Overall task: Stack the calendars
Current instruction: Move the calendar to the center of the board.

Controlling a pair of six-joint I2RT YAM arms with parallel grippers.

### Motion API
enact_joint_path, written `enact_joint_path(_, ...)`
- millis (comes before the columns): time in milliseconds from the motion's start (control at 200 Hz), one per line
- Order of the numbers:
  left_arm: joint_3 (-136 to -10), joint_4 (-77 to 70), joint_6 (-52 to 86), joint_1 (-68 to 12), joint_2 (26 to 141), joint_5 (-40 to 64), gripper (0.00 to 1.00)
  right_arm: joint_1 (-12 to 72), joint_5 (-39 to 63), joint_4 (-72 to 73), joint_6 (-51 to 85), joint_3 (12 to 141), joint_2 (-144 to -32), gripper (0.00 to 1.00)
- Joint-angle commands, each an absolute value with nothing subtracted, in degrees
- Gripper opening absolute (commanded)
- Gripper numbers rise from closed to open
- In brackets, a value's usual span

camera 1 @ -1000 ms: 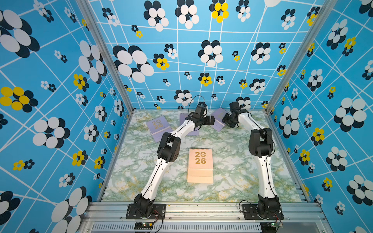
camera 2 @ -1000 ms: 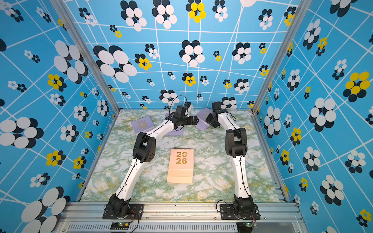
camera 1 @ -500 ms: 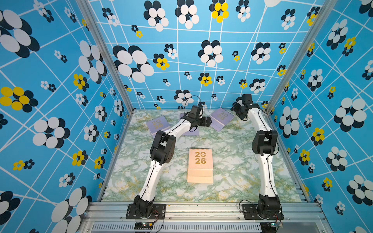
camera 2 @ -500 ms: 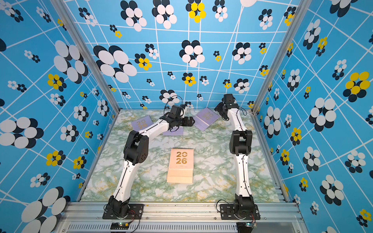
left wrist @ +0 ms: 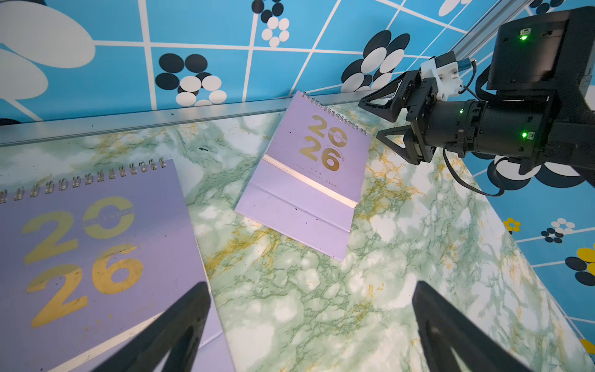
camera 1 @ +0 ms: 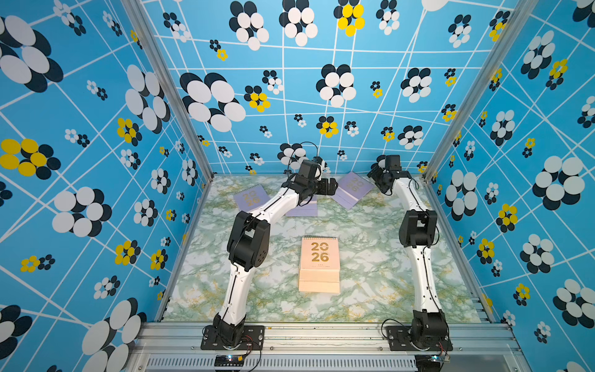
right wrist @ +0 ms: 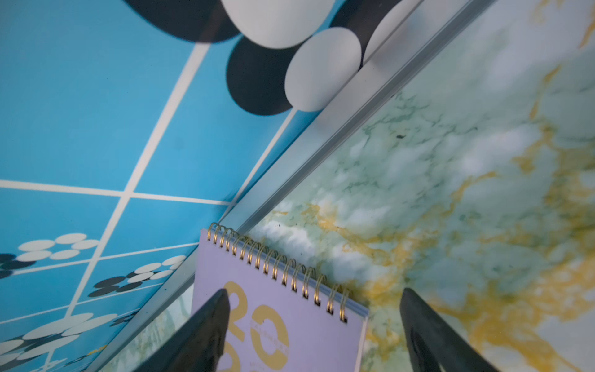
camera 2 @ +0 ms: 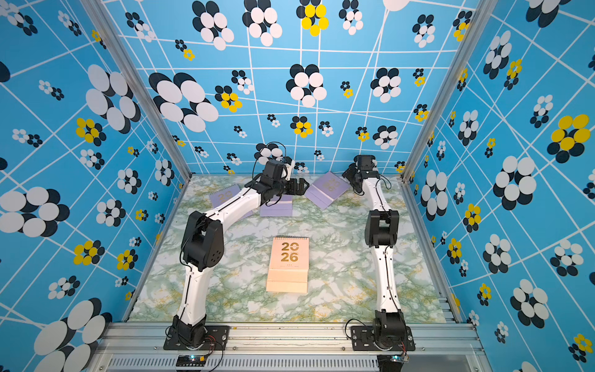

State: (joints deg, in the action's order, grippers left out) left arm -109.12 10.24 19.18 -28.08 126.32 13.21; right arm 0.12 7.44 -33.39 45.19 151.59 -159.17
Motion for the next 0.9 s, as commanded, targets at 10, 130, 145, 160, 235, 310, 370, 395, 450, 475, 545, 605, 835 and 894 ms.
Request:
enact_joint_path(10,-108.1,10.3,17.6,-27.8,124.0,11.8,1.00,-0.3,7.8,-31.7,47.0,153.1,-161.8,0.84)
enact_joint_path(130,-107.2,10.5,17.1,-27.8,123.3,11.1,1.00,-0.3,8.2,-30.5,47.9,153.8,-163.1,0.84)
enact_joint_path(145,-107.1,10.5,17.1,-27.8,123.2,11.0,1.00,-0.3,8.4,-30.2,48.0,153.8,-163.2,0.84)
enact_joint_path(160,-106.9,10.6,17.1,-27.8,123.1,11.0,0.99,-0.2,8.5,-29.9,48.2,153.8,-163.4,0.84)
enact_joint_path(235,-105.6,10.2,17.1,-27.8,122.2,10.8,1.00,-0.3,9.6,-28.3,49.0,153.9,-163.9,0.84)
enact_joint_path(310,-104.0,9.6,17.0,-27.8,121.3,10.3,1.00,-0.3,10.8,-26.4,49.9,154.1,-164.7,0.84)
enact_joint_path(370,-103.2,9.4,17.0,-27.8,120.6,10.0,1.00,-0.3,11.8,-25.4,50.7,154.7,-165.5,0.84)
enact_joint_path(395,-102.7,9.3,16.9,-27.8,120.4,9.9,0.99,-0.3,12.2,-25.1,50.9,155.1,-165.9,0.84)
enact_joint_path(450,-101.9,9.2,16.9,-27.7,119.8,9.6,0.99,-0.3,13.1,-24.4,51.5,155.8,-166.7,0.84)
enact_joint_path(475,-101.6,9.2,16.8,-27.7,119.5,9.5,0.99,-0.3,13.7,-23.9,51.7,155.9,-166.9,0.84)
enact_joint_path(545,-100.5,9.0,16.7,-27.7,118.8,9.3,0.99,-0.2,15.1,-22.5,52.1,155.9,-167.2,0.84)
enact_joint_path(605,-99.8,8.9,16.6,-27.7,118.3,9.2,1.00,-0.2,16.1,-22.1,51.8,156.0,-167.3,0.84)
enact_joint_path(835,-98.4,8.7,16.7,-27.3,117.8,9.1,1.00,0.0,19.4,-24.9,49.5,155.9,-166.8,0.79)
enact_joint_path(894,-98.6,8.7,16.5,-27.2,118.0,9.2,1.00,0.2,20.2,-26.1,48.7,155.7,-166.4,0.79)
